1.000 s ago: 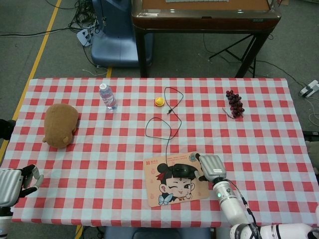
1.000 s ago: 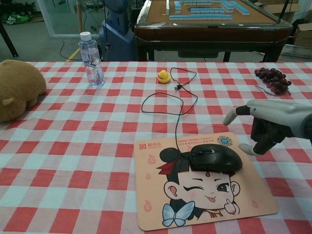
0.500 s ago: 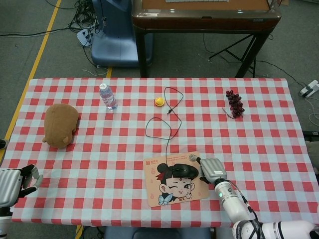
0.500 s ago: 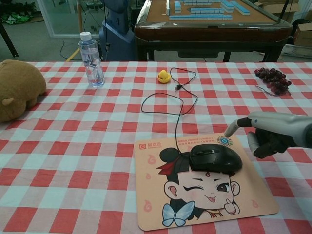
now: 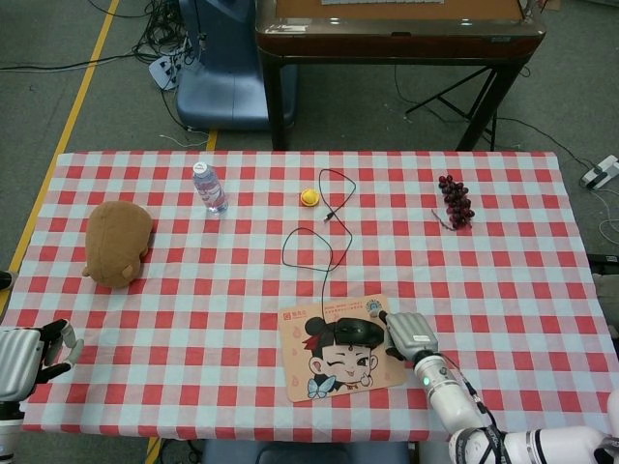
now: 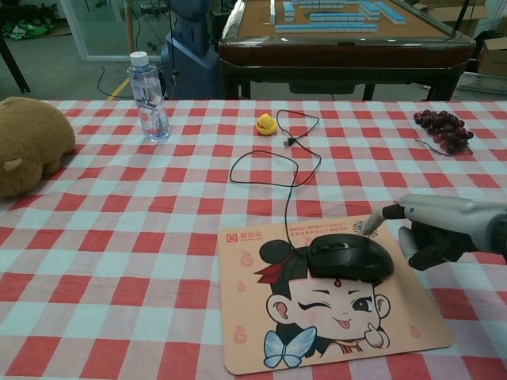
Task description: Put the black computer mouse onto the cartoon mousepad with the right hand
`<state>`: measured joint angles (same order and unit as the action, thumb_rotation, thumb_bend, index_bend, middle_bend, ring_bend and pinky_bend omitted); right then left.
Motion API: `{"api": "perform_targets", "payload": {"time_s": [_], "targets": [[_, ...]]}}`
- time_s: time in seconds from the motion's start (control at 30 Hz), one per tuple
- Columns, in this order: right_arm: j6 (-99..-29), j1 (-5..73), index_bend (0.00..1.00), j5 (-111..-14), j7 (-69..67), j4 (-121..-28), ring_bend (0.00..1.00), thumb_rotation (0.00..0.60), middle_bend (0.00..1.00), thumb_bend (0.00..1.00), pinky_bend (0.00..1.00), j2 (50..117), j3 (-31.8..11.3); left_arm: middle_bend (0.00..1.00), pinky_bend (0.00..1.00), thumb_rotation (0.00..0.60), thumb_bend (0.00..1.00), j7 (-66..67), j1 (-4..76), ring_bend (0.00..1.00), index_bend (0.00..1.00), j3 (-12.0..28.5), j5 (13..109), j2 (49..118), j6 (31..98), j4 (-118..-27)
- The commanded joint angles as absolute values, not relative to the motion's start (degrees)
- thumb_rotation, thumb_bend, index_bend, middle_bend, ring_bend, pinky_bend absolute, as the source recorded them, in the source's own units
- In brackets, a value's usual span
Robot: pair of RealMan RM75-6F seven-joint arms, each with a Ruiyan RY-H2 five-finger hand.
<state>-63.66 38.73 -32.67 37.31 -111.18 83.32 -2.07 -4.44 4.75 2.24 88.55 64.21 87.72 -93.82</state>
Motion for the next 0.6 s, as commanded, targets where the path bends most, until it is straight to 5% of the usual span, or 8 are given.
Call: {"api": "perform_targets", "payload": {"time_s": [0.03,0.6], "targets": [[-63.4,38.7,0.17,-32.7,36.9,-111.2,1.0,0.6,1.0,1.0,1.0,83.2,-1.8,0.9,1.0,0.6,0.57,-4.4,4.7,0.82,0.56,2.2,88.6,64.2,87.7,-93.8],[-61.6,38.1,0.17,-35.0,33.9,-112.7,1.0,0.6,1.0,1.0,1.0,81.3,0.8,0.9,1.0,0.6,0.57,-3.8,4.8,0.82,0.56,2.1,88.7,64.4,87.6,-93.8]]}}
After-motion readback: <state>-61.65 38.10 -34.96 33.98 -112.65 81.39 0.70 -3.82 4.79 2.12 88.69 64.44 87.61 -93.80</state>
